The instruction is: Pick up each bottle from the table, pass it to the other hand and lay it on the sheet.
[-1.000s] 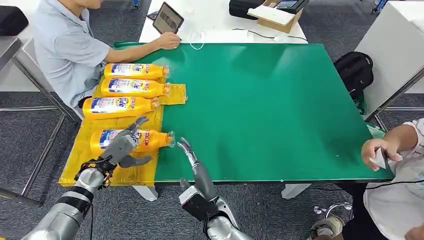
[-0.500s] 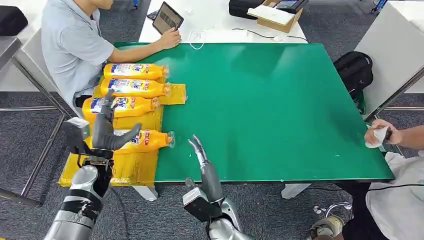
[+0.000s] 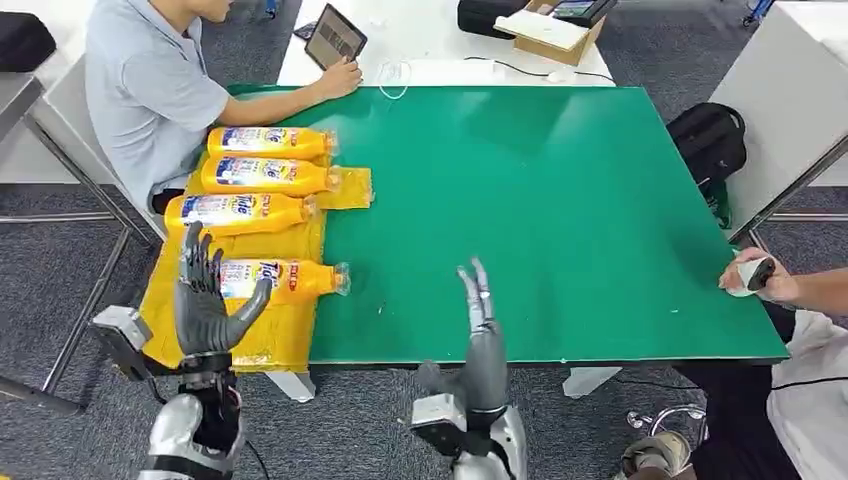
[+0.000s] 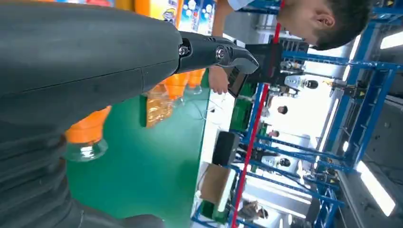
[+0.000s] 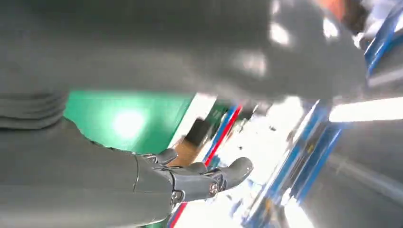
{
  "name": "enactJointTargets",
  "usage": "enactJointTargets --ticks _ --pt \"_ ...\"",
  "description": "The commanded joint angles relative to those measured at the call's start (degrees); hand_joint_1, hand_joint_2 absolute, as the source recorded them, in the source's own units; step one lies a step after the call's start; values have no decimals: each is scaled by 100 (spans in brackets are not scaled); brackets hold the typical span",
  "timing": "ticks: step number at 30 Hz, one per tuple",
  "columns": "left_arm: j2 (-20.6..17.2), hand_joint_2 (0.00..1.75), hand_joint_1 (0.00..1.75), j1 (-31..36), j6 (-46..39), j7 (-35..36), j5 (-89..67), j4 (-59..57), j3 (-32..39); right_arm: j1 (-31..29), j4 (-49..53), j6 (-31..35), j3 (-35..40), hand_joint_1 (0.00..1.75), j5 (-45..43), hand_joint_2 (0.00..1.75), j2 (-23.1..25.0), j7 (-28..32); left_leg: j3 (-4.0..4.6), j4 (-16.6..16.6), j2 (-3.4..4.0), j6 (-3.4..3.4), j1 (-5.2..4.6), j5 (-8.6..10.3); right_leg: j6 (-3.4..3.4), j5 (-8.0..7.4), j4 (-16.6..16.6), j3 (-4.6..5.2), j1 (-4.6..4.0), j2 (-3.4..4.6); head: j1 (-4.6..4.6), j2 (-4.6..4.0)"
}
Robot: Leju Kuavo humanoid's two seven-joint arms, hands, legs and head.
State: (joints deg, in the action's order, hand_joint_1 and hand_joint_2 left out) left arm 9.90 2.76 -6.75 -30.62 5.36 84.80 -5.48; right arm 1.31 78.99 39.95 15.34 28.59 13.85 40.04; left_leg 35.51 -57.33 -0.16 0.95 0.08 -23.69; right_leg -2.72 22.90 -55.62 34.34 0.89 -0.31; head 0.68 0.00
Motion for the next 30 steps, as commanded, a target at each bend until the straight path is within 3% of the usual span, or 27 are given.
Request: enactJointTargets --ticks 1,2,4,5,8,15,21,25,30 --pt "98 175 0 -630 -68 -9 -199 447 -744 -57 286 5 -1507 0 589 175 471 -4 -11 -3 -5 -2 -2 -10 6 12 -4 -12 2 -6 -2 0" --pt "78 175 0 -686 -88 18 -276 443 -789 -159 -78 5 -1366 0 557 0 396 -4 -20 -5 -3 -4 -1 -16 9 18 -6 -22 1 -4 -2 0" --pt "49 175 0 -751 -58 18 -323 390 -867 -171 -43 5 -1316 0 820 0 384 -4 -21 4 4 -4 2 -9 8 7 5 -22 -2 4 0 0" --pt "40 175 0 -760 -55 14 -345 365 -890 -163 -11 5 -1310 0 900 175 399 -4 -30 2 4 -6 3 -14 12 13 1 -30 -3 3 0 0" --pt "34 175 0 -743 -196 -93 -638 261 -983 -34 460 5 -1339 0 1144 175 492 -4 -36 1 7 -7 3 -19 15 16 0 -35 -4 7 0 0" --pt "110 175 0 -626 -353 -167 -737 186 -937 -90 468 5 -1286 0 778 175 407 -4 -11 2 -3 -2 3 -4 6 6 2 -13 -4 -4 0 0" --pt "153 175 0 -616 -414 -176 -739 238 -855 -201 234 5 -1255 0 -66 175 300 -4 -17 4 -2 -4 3 -6 8 6 4 -20 -4 -3 0 0" --pt "199 175 0 -514 -360 -61 -477 96 -775 -140 487 5 -1349 0 468 175 405 -4 -10 3 -3 -4 1 -3 7 5 2 -12 -2 -4 0 0" --pt "201 175 0 -501 -353 -52 -449 74 -773 -134 474 5 -1330 0 517 175 413 -4 -31 1 -3 -7 5 -13 13 14 1 -34 -7 -3 0 0"
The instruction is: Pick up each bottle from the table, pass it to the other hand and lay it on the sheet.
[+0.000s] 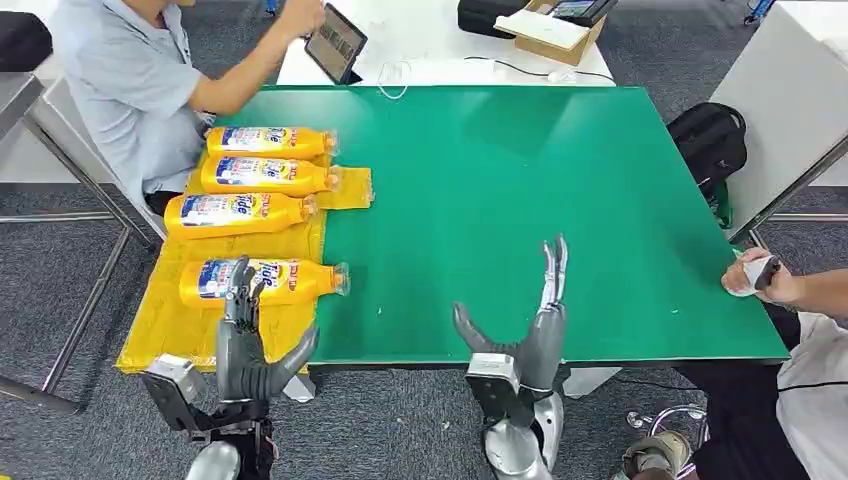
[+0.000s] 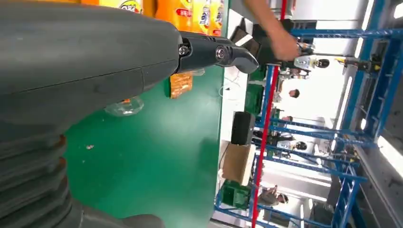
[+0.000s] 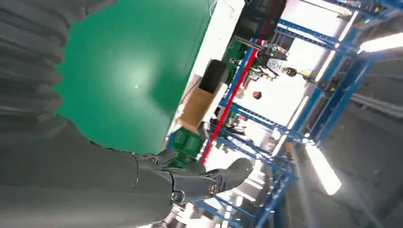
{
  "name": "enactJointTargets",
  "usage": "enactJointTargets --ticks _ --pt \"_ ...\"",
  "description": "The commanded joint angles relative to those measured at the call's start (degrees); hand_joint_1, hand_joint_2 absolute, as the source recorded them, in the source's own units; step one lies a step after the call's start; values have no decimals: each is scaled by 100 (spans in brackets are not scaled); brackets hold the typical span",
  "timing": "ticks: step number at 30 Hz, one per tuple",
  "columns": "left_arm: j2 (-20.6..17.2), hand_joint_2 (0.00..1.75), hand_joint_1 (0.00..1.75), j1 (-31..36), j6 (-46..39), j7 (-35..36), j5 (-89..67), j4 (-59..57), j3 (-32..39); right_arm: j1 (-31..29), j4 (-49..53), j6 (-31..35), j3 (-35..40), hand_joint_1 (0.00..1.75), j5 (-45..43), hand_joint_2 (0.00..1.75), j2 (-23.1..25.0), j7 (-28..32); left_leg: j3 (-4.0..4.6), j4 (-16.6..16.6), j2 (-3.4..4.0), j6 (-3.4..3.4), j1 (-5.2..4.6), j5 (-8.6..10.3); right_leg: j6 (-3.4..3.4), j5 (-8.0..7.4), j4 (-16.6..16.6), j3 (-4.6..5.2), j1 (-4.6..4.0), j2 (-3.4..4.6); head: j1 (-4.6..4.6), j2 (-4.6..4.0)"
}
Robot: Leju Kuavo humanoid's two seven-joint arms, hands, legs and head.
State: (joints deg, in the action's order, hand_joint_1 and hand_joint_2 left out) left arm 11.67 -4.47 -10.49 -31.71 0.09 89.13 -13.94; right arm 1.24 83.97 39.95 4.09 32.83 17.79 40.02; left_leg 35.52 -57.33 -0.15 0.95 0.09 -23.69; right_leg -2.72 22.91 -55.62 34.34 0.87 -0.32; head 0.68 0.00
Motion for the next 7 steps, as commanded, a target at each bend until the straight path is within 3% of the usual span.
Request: enactJointTargets --ticks 1,7 --pt "23 175 0 222 21 58 78 -359 74 -127 -25 5 -205 0 93 175 19 -2 -15 4 -2 -3 1 -4 6 5 3 -15 -1 -1 0 0" --pt "-16 175 0 128 33 46 70 -307 25 -67 -29 5 -130 0 88 175 4 -2 -39 0 2 -6 5 -19 14 17 0 -40 -5 4 0 0"
